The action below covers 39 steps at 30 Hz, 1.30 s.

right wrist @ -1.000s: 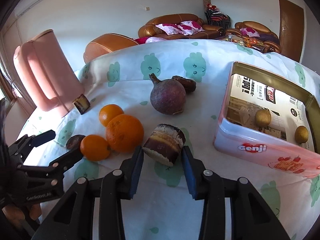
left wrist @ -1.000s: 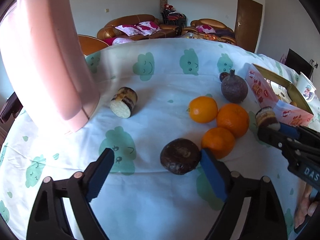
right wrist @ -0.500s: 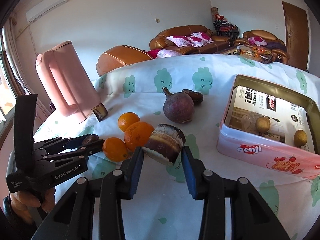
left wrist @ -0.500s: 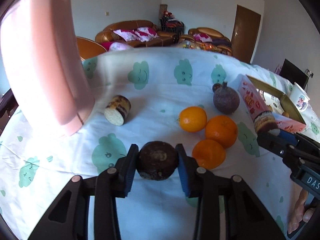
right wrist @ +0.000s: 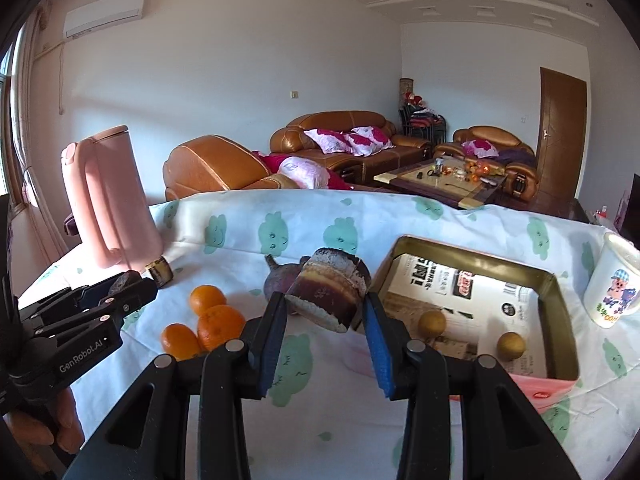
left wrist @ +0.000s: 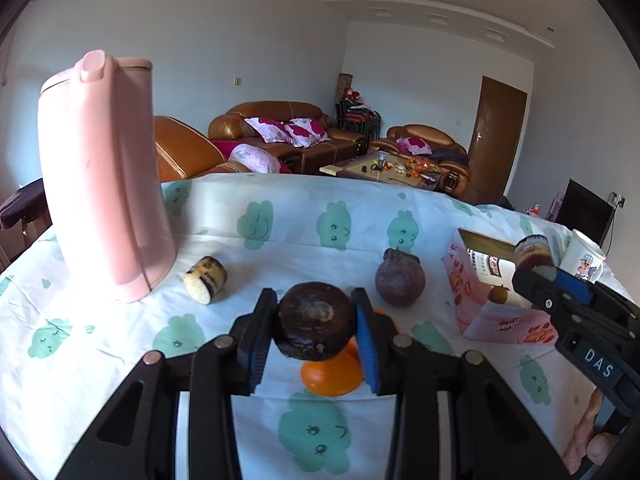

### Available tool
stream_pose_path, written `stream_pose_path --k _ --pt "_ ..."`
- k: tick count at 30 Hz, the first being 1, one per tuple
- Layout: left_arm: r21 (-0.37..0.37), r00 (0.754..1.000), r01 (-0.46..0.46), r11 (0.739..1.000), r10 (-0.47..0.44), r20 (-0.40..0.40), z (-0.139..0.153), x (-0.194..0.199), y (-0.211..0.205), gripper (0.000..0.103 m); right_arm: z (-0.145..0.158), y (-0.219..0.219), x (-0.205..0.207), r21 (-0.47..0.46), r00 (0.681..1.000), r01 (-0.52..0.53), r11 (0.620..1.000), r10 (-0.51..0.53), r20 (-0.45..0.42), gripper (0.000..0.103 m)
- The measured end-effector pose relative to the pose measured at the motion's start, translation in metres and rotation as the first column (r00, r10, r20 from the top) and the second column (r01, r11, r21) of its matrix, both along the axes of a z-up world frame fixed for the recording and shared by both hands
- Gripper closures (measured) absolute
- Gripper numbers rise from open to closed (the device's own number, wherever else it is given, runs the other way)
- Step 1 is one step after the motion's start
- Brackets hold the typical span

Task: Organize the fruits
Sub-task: 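Carry the cake slice and dark fruit into the tin box and open both tools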

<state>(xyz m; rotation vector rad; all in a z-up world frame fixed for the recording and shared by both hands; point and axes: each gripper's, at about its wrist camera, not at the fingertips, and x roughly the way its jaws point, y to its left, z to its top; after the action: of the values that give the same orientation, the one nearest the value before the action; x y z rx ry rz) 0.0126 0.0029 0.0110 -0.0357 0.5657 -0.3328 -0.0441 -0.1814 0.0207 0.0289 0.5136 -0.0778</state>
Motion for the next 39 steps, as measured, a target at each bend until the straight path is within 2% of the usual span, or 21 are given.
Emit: stream_pose_path --k 11,19,26,30,34,39 --pt "0.026 0.993 0.115 0.993 -0.116 0.014 0.009 0.004 -0.096 0.063 -0.002 -0.081 0.005 -0.015 0.988 0.15 0.989 -0.15 -0.023 0.062" --pt "0.042 0.983 0.182 0.982 -0.182 -0.009 0.007 0.008 -0.158 0.063 -0.014 -0.134 0.014 -0.034 0.972 0.218 0.975 -0.22 -0.082 0.062" --pt "0.059 0.975 0.22 0.974 -0.218 -0.042 0.0 0.016 -0.199 0.063 -0.023 -0.16 0.026 -0.032 0.965 0.22 0.975 -0.222 -0.14 0.062" --pt "0.08 0.972 0.228 0.97 -0.223 -0.072 -0.008 0.023 -0.217 0.063 -0.032 -0.171 0.033 0.005 0.96 0.213 0.977 -0.208 -0.187 0.062" --pt "0.104 0.97 0.231 0.967 -0.221 -0.1 -0.016 0.028 -0.224 0.063 -0.034 -0.172 0.035 -0.019 0.963 0.196 0.98 -0.196 -0.188 0.062" --pt "0.097 0.971 0.219 0.971 -0.206 -0.123 -0.02 0.032 -0.225 0.063 -0.036 -0.17 0.039 -0.016 0.965 0.167 0.986 -0.167 -0.2 0.061"
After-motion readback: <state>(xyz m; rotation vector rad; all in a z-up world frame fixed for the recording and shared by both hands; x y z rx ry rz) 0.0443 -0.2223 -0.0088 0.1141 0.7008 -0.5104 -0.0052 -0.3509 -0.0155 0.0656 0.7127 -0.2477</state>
